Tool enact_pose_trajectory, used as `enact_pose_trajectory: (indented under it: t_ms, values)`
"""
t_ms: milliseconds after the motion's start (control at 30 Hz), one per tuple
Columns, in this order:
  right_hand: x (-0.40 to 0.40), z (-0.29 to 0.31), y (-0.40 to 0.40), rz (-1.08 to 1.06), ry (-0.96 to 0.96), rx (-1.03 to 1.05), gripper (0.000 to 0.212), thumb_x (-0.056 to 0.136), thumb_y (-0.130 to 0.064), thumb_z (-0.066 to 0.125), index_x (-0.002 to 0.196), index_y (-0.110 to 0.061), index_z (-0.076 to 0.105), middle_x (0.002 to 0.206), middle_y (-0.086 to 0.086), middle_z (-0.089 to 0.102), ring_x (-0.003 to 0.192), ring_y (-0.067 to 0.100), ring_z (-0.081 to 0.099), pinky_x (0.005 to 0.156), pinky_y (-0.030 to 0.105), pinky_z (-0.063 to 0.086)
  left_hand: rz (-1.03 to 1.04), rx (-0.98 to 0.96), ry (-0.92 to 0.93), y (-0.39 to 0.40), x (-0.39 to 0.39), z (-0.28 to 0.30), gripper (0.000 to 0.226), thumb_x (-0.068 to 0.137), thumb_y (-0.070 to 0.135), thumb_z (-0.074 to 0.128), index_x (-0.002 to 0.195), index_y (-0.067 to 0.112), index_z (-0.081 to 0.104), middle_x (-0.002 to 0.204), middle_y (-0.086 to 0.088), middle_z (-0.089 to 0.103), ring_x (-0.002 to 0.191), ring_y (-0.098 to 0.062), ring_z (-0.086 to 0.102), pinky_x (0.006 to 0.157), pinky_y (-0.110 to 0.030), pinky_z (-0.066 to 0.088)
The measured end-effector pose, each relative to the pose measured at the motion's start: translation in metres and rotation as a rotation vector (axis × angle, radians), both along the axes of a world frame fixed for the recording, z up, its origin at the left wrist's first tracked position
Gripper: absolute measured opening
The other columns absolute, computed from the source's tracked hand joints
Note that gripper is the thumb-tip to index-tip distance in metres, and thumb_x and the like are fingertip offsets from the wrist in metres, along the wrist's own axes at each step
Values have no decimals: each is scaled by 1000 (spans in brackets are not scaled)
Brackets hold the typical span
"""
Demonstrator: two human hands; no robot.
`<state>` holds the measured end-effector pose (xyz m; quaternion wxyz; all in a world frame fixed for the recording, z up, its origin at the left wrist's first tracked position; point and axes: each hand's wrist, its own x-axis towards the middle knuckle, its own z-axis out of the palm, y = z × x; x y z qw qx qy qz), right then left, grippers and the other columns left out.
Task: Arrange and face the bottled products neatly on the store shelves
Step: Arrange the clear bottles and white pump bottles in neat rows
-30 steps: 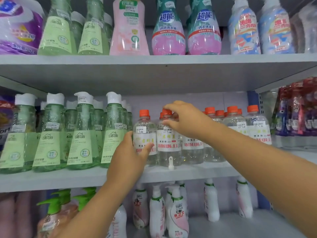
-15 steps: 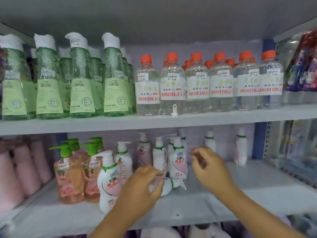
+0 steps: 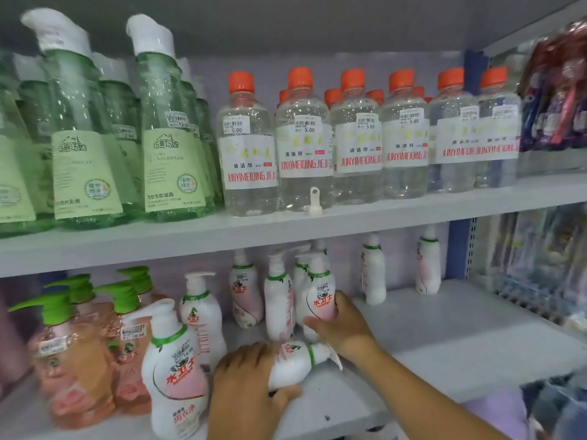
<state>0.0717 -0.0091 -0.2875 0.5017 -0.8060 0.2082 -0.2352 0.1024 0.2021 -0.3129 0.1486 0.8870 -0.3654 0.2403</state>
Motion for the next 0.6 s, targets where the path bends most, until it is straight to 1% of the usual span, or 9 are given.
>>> enact_pose_trajectory:
  t_ms: [100, 167, 233, 300, 367, 433, 467, 533, 600]
  values:
    - [-25, 6, -15, -2, 24, 12, 33, 75, -31, 83, 97, -34, 58, 101, -16, 70, 94, 4, 67, 88, 29, 56, -59, -71, 44, 10, -4, 4, 77, 52, 76, 58, 110, 27, 75, 96, 9, 72, 78, -18, 71, 64, -35, 56]
    - [-51, 2, -35, -8, 29, 20, 39, 73, -34, 83, 103, -34, 58, 105, -16, 71, 99, 6, 68, 92, 32, 56, -73, -226, 107, 17, -2, 1, 67, 61, 70, 64, 123, 44, 63, 109, 19, 66, 90, -13, 66, 71, -30, 54]
    - [-85, -1, -60, -18, 37, 33, 54, 66, -42, 82, 113, -34, 58, 110, -16, 72, 102, 5, 69, 96, 34, 56, -107, -519, 265, 10, -9, 0, 55, 68, 64, 62, 121, 65, 52, 108, 22, 64, 92, -12, 63, 75, -27, 48]
    - [-118, -1, -88, -16, 48, 35, 50, 71, -36, 83, 114, -36, 58, 110, -18, 72, 101, 0, 68, 95, 29, 55, -202, -922, 397, -18, -32, 0, 49, 76, 65, 56, 125, 58, 57, 109, 9, 71, 97, -19, 67, 85, -35, 51]
    - [-148, 1, -119, -42, 45, 29, 41, 77, -30, 83, 110, -36, 59, 108, -19, 72, 98, -3, 68, 91, 26, 55, -224, -1107, 486, -57, -57, -3, 57, 76, 68, 56, 127, 42, 62, 112, 11, 74, 105, -18, 68, 91, -31, 53]
    - [-171, -2, -157, -93, 36, 16, 38, 79, -33, 82, 110, -35, 59, 107, -17, 71, 98, 1, 68, 90, 27, 55, -216, -1083, 556, -101, -87, 2, 51, 76, 79, 56, 119, 52, 60, 108, 22, 72, 102, -8, 65, 86, -22, 47]
    - [-180, -3, -176, -111, 29, 10, 38, 79, -34, 81, 109, -35, 58, 108, -16, 70, 98, 3, 67, 90, 28, 54, -198, -1047, 595, -124, -101, 5, 37, 83, 75, 56, 113, 55, 57, 104, 22, 70, 102, -9, 61, 85, -25, 43]
    - [-192, -3, -214, -157, 11, 14, 36, 79, -36, 80, 107, -35, 57, 107, -16, 69, 97, 5, 67, 88, 30, 54, -165, -994, 716, -172, -118, 10, 8, 98, 48, 52, 105, 47, 55, 97, 22, 62, 99, -14, 56, 78, -28, 39]
    - [-198, -6, -246, -197, -24, 16, 33, 81, -36, 79, 105, -34, 57, 103, -16, 69, 92, 4, 66, 80, 28, 53, -204, -899, 769, -219, -127, 7, 12, 103, 33, 46, 106, 34, 58, 96, 15, 63, 94, -15, 60, 70, -21, 39]
